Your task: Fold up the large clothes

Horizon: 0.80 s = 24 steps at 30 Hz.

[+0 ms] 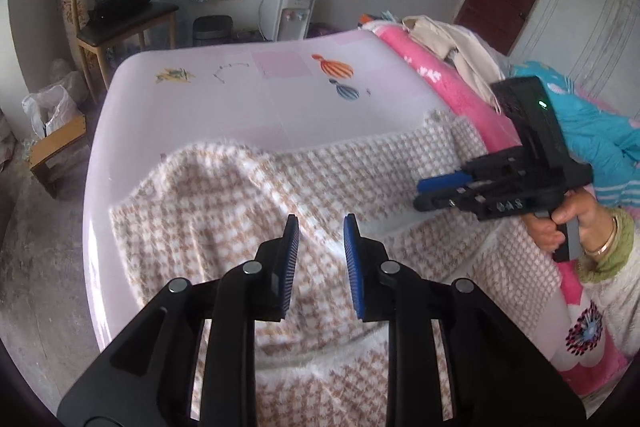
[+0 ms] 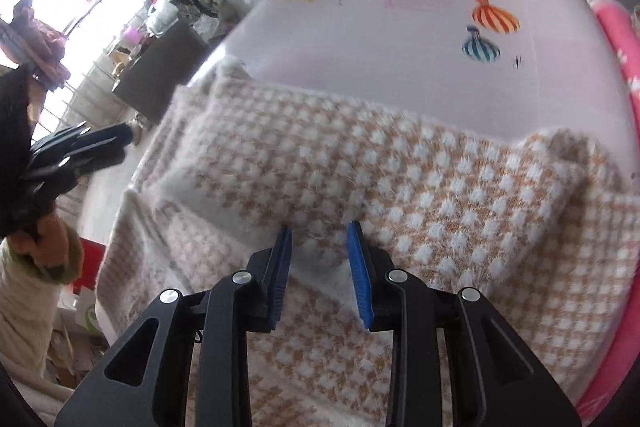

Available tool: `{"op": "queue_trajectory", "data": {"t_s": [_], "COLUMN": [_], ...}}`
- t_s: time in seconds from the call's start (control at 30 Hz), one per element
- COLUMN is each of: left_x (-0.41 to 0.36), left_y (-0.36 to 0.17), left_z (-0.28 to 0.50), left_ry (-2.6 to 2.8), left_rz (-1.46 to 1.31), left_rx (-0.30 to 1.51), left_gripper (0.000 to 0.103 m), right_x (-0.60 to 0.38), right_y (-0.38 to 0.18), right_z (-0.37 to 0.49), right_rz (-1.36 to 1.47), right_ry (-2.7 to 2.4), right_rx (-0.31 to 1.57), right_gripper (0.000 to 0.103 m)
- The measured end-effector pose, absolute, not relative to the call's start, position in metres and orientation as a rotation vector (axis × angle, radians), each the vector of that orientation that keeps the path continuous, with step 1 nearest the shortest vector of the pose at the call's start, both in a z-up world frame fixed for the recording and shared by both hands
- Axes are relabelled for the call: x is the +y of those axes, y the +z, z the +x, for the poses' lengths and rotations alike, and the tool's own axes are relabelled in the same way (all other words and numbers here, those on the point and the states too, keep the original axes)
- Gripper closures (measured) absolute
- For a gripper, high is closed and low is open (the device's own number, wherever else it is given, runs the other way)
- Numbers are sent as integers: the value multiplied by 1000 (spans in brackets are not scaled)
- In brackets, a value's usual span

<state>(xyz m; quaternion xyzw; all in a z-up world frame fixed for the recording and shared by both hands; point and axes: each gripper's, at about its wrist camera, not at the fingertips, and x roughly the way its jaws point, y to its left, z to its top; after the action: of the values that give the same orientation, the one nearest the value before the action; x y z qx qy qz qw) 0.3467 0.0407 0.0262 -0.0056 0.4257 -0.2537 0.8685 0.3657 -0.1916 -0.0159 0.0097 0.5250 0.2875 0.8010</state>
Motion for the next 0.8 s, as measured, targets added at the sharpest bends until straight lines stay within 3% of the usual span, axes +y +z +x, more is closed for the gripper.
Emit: {"op": "queue_trajectory", "data": {"t_s": [0.17,0.3,0.43,0.7,0.8], "left_x": [23,6,13,8,-18], "left_y": [23,-8,-45,-11,-9], "left_z": [395,430,448,429,415], "left_ry": [-534,-483,-435,-532,-639], "left_rz": [-110,-80,-79,-71,-17], "left_rx": [893,967,1057,958,963], "left_gripper": [81,81,95,96,94], "right_x": [-202,-214,-227,-201,-177], "right_y": [24,7,-23,10,-7], "right_z": [386,410,419,398,386], "right_rz": [-15,-68,-69,-73,-189], "right_ry": [497,355,355,504,556], "right_rx": [1004,1022,1053,976,1008], "right_gripper": [74,74,75,75,74]}}
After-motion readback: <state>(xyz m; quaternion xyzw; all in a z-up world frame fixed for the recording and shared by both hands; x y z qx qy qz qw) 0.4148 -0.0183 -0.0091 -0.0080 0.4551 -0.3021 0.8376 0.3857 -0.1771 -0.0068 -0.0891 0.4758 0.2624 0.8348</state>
